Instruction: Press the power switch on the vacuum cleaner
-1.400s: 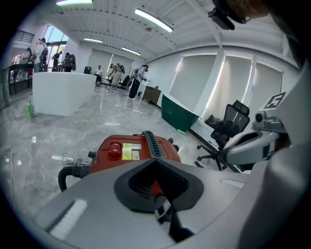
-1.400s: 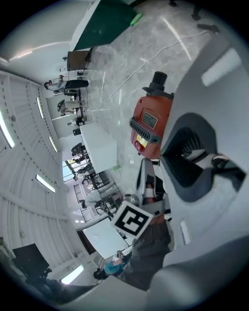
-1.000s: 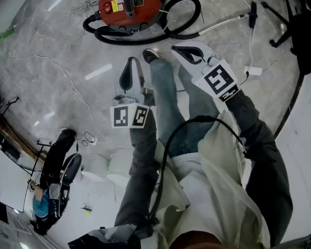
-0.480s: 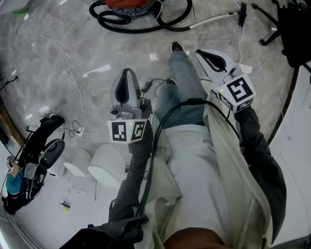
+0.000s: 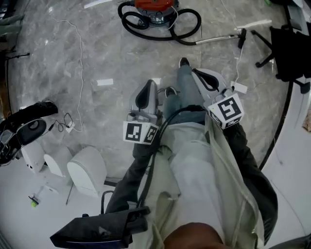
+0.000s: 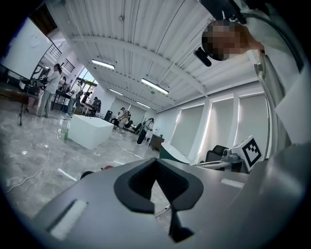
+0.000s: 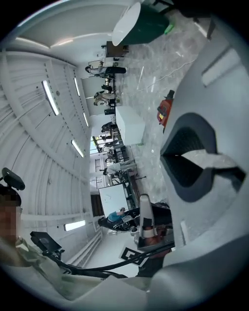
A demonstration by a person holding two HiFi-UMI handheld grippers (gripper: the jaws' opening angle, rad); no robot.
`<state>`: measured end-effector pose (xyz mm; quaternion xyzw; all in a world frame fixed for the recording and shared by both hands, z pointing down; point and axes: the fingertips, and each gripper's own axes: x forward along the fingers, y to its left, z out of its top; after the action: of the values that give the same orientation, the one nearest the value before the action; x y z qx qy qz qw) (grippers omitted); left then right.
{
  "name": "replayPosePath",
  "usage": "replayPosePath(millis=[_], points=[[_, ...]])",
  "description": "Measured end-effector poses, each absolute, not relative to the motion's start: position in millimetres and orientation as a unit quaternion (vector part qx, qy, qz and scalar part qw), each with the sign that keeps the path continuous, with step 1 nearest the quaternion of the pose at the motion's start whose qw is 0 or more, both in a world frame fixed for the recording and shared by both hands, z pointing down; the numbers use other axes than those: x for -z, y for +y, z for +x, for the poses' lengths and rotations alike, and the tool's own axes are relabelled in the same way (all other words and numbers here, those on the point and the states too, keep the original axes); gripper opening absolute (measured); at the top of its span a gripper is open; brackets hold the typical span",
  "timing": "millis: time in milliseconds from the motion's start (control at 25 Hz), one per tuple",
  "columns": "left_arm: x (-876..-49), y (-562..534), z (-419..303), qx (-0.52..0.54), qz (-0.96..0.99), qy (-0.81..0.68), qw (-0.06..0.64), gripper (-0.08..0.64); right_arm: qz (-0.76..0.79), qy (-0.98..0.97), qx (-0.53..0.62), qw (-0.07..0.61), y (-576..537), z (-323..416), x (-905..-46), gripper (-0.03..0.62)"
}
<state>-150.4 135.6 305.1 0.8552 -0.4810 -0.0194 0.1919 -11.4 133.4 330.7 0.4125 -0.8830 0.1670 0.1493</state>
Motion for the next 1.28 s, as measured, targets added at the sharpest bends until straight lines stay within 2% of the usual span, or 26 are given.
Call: replayPosePath(millis=[480,960,1280], points=[[-268,221,-127,0.019,0.850,-0.505,0.150,0.003,0.419,-0.891,-0.145,0.097,220,21,-289,0.002],[-266,310,31,0.026,0.869,-0.470,0.156,0.003,0.436,-0.877,-0.176,0.099,337,156,-307,0.002],[-286,375,8,0.029,0.818,-0.551,0.165,0.003,0.367,-0.913,-0.144,0.109,354,141,-305,0.002]])
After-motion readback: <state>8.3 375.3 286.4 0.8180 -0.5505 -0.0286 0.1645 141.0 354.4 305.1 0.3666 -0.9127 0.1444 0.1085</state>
